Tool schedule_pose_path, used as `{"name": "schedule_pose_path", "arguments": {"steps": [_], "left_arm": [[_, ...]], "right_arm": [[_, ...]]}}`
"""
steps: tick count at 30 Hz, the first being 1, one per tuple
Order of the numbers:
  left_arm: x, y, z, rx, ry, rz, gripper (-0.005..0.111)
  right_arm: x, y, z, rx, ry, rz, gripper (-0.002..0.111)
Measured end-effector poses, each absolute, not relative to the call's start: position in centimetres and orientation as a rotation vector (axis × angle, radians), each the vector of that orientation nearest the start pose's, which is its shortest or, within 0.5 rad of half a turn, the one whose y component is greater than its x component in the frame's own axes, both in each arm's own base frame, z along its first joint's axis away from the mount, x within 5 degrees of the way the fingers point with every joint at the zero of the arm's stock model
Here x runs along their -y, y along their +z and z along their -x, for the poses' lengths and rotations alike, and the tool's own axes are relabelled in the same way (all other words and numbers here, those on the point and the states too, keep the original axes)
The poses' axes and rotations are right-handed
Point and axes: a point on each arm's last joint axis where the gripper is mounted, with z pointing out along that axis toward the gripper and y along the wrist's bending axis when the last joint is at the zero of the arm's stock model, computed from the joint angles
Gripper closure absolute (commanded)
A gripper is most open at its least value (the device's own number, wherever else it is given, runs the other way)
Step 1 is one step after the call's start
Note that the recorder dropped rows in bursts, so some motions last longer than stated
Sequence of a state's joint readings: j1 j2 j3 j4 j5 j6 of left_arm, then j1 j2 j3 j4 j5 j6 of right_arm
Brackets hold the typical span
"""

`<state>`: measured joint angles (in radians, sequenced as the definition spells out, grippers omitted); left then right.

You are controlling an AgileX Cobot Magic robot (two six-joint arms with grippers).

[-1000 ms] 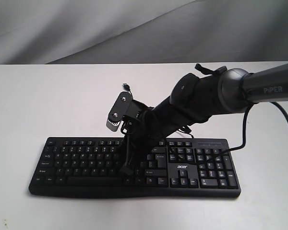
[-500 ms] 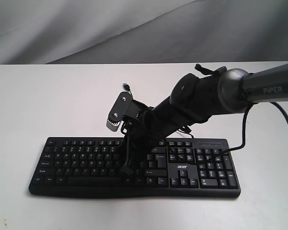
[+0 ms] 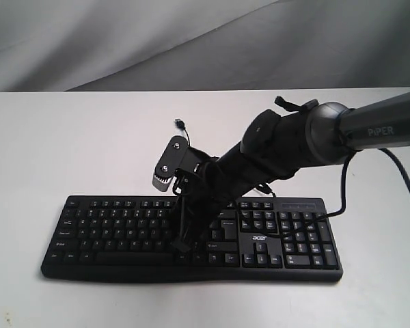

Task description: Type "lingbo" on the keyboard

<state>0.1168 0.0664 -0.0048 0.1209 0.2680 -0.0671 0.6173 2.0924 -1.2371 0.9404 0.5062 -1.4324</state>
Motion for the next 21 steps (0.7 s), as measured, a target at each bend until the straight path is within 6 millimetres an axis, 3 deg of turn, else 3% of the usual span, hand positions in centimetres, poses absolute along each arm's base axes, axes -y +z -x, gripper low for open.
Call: {"name": "schedule_pose_path", "arguments": {"steps": [4,7,14,21], "left_arm": [[-1.0,18.7,-5.8,-1.812,0.147,0.084,0.106],[-1.0,18.7,-5.8,-1.812,0.147,0.084,0.106],[-1.0,18.7,-5.8,-1.812,0.147,0.084,0.106],[-1.0,18.7,-5.8,-1.812,0.147,0.084,0.106]], "right_arm": [[-26.6,11.5,-31.3,-2.107,0.557,1.556,0.108],[-26.5,12.9,-31.1,-2.071,0.550,1.579,0.108],[-26.0,20.2,-30.2,-1.957,0.552,1.497,0.108],[-23.9,30.2,-27.4,-1.769,0.529,1.355,0.108]]}}
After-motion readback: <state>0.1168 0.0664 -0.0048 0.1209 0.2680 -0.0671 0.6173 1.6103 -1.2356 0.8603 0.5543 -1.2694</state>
